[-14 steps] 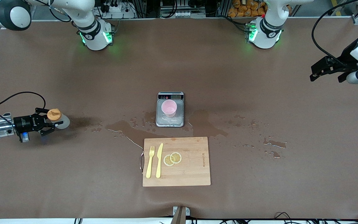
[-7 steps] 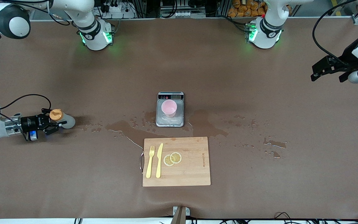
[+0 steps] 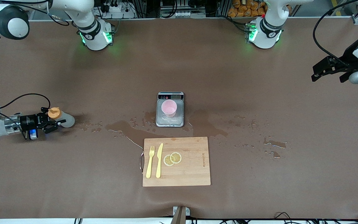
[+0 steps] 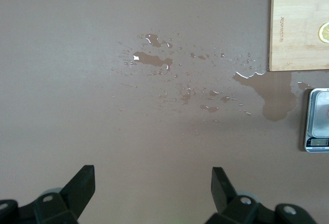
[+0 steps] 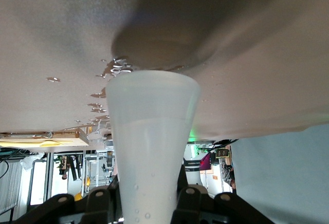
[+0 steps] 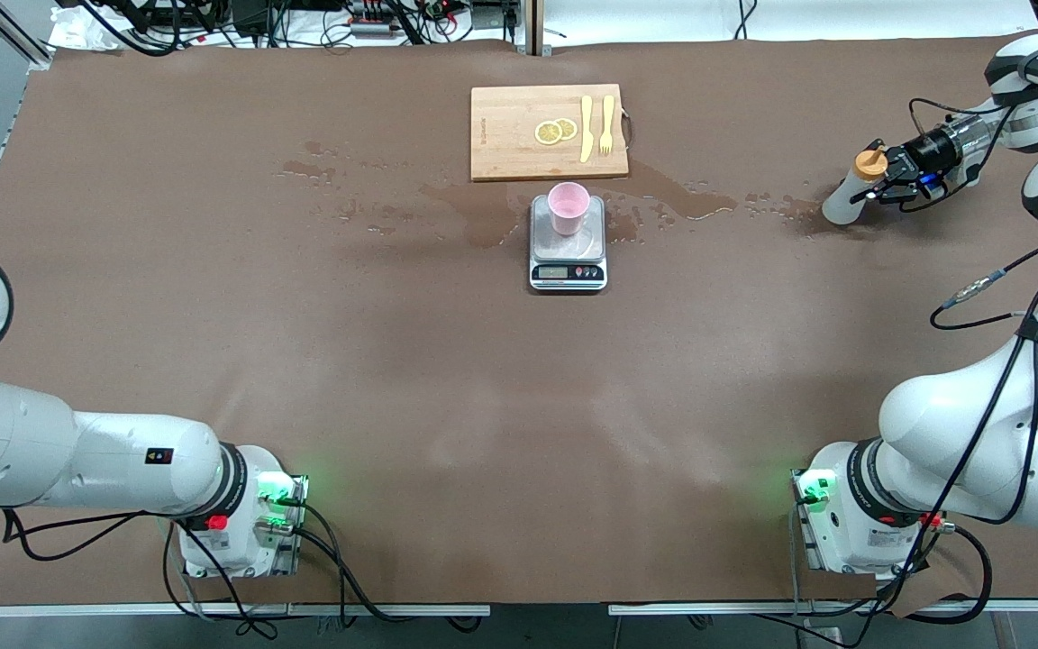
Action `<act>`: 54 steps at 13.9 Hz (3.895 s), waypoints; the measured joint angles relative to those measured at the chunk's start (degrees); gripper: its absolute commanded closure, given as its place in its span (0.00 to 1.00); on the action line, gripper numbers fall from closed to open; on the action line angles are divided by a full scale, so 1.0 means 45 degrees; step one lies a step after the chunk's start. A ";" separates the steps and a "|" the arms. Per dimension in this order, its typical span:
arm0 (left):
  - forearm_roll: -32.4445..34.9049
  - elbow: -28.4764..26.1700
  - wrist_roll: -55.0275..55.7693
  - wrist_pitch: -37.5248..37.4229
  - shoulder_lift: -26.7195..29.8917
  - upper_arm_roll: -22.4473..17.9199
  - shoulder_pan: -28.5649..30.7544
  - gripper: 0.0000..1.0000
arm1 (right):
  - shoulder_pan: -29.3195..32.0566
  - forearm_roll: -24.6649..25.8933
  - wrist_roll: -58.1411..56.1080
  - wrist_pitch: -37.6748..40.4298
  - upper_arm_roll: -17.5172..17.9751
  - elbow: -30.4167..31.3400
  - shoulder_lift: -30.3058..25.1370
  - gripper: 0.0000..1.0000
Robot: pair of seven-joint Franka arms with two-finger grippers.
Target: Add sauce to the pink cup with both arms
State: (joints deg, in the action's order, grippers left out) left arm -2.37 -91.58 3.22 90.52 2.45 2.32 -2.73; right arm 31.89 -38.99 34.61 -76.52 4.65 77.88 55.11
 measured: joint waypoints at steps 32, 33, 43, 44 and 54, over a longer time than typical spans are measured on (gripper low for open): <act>0.0002 0.0015 0.0000 0.0000 -0.0017 0.0003 0.0009 0.00 | -0.5252 0.5785 0.0997 0.1562 0.0524 -0.3903 -0.4840 0.00; 0.0002 0.0015 0.0000 0.0000 -0.0017 0.0001 0.0010 0.00 | -0.5392 0.5785 0.0974 0.1463 0.0538 -0.3892 -0.5054 0.00; 0.0016 0.0002 0.0000 -0.0001 -0.0018 -0.0001 0.0010 0.00 | -0.5607 0.6075 -0.2788 -0.2135 0.0557 0.0934 -0.9165 0.00; 0.0016 0.0002 0.0000 -0.0001 -0.0018 -0.0001 0.0010 0.00 | -0.5607 0.6206 -0.3262 -0.2669 0.0544 0.1911 -0.9887 0.00; 0.0017 -0.0002 0.0000 -0.0019 -0.0052 -0.0009 0.0010 0.00 | -0.5634 0.7136 -0.4767 -0.3429 0.0598 0.4029 -1.2518 0.00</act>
State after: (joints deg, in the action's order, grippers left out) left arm -2.30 -91.59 3.22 90.43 2.22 2.28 -2.68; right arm 6.54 -6.88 13.16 -91.95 7.34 96.01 -1.22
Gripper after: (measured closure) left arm 0.000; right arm 0.000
